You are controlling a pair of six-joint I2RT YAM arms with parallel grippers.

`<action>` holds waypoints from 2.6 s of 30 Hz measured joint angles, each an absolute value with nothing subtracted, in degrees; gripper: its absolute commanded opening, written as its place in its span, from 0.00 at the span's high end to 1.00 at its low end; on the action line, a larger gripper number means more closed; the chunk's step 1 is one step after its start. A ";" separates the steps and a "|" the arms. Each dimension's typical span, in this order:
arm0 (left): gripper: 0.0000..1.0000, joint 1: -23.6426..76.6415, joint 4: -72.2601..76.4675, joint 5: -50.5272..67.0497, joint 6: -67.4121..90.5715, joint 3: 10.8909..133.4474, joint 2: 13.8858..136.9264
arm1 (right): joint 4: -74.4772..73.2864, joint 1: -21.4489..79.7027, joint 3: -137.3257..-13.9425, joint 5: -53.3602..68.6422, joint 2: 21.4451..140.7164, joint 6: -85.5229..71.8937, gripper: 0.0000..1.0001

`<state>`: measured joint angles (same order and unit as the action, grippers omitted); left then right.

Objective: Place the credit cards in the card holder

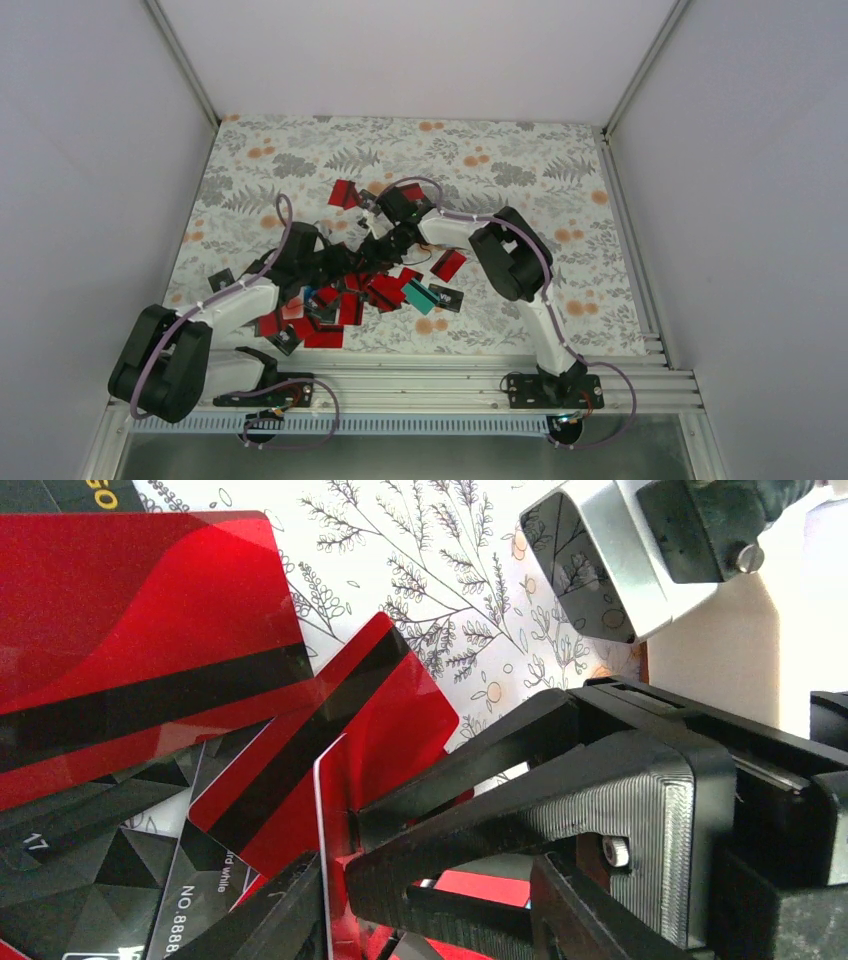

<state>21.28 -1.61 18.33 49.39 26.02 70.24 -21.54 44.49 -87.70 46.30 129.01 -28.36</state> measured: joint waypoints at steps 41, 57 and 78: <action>0.98 23.99 -19.79 11.79 45.71 45.21 62.41 | -30.72 35.00 -89.41 34.35 106.98 -22.17 0.63; 0.98 37.78 -13.21 18.44 40.16 80.27 101.93 | -24.64 11.60 -60.12 22.11 95.18 -27.18 0.66; 0.98 39.13 -19.22 14.92 43.59 93.36 122.76 | -15.68 8.05 -57.21 30.94 100.33 -28.51 0.71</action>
